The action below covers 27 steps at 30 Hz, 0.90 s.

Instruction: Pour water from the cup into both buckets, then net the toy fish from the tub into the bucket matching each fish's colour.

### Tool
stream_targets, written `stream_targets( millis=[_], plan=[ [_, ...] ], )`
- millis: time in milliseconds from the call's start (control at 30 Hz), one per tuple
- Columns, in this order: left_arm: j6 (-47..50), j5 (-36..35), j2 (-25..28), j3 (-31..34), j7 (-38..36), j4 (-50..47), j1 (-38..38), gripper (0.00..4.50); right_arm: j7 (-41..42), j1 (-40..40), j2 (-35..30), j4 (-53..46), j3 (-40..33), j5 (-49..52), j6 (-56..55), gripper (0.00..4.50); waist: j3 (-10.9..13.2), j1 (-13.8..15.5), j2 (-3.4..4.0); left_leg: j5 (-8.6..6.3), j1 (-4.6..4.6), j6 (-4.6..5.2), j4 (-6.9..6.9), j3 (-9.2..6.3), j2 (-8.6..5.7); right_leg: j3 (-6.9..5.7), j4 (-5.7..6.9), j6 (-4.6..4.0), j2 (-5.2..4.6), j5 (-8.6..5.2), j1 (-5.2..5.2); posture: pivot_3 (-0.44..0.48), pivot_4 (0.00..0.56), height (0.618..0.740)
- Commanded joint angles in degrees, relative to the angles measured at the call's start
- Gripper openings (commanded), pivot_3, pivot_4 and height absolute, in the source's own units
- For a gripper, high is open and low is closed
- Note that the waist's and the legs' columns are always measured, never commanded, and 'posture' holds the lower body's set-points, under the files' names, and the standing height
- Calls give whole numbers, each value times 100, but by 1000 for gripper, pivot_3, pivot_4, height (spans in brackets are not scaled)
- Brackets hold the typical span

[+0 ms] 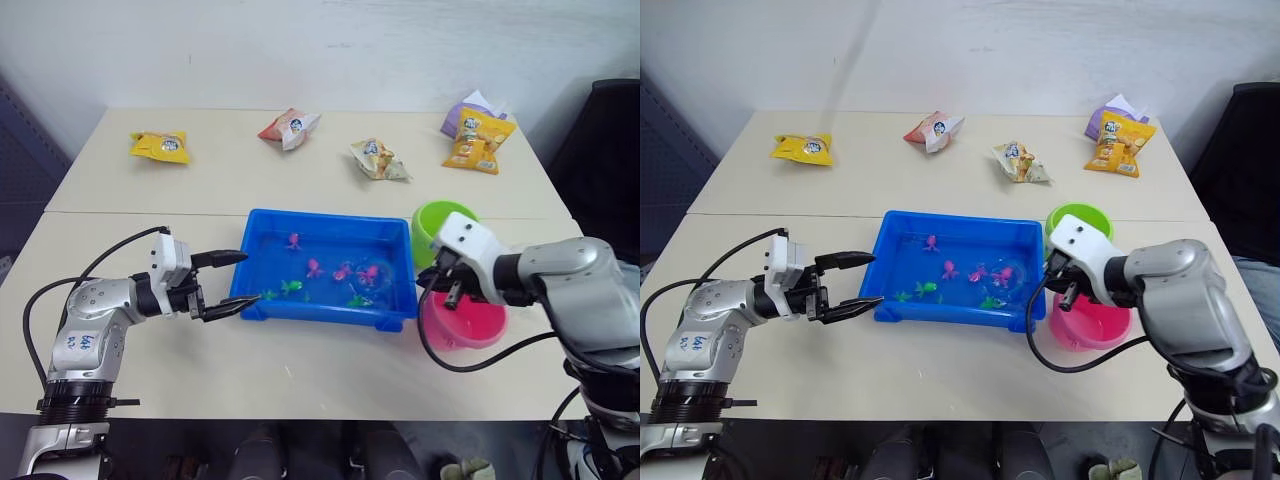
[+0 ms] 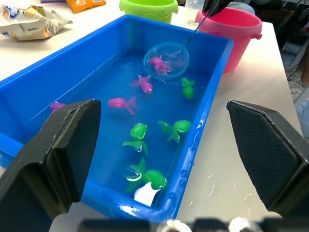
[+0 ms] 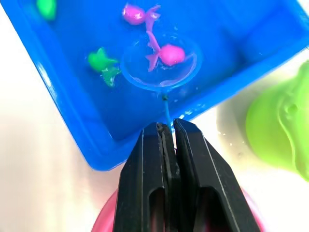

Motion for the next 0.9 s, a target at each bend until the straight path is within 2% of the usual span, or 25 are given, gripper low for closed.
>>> stream_targets(
  millis=[33, 333, 600, 767, 900],
  plan=[
    [-55, -94, 21, 35, -68, -80, -29, 4478, -111, 187, -214, -376, -508, 545, 120, 0, 0, -5, 0, 0, 0, 0, 0, 0, 0, 0, 0, 0, 0, 0, 0, 0, 150, 740],
    [63, -183, -118, -279, -444, -22, -432, 4478, -255, 1111, -289, -1196, -2219, 1704, 460, 0, 0, 35, -1, -1, -1, 2, -1, -4, -3, -2, -3, 0, 0, 0, 5, 0, 150, 740],
    [442, -279, -533, -907, -648, -380, -944, 4478, -462, 2359, 474, -1914, -4242, 2510, -300, 0, -2, 86, -3, -1, 2, 3, 1, -5, -4, -1, -4, 2, 8, 1, 11, 0, 150, 740],
    [501, -287, -717, -1043, -770, -261, -1227, 4478, -652, 3303, 703, -1912, -5005, 2537, -1407, 0, -2, 125, -3, 0, 10, 2, -2, 3, -4, 8, -3, 2, 15, 1, 12, 0, 150, 740],
    [468, -206, -869, -1187, -882, -46, -1422, 4478, -803, 4245, 1253, -1676, -5429, 2101, -3146, 0, -4, 170, -5, 5, 14, -1, -2, -7, -5, 5, -4, 3, 26, 1, 20, 0, 150, 740]
  ],
)
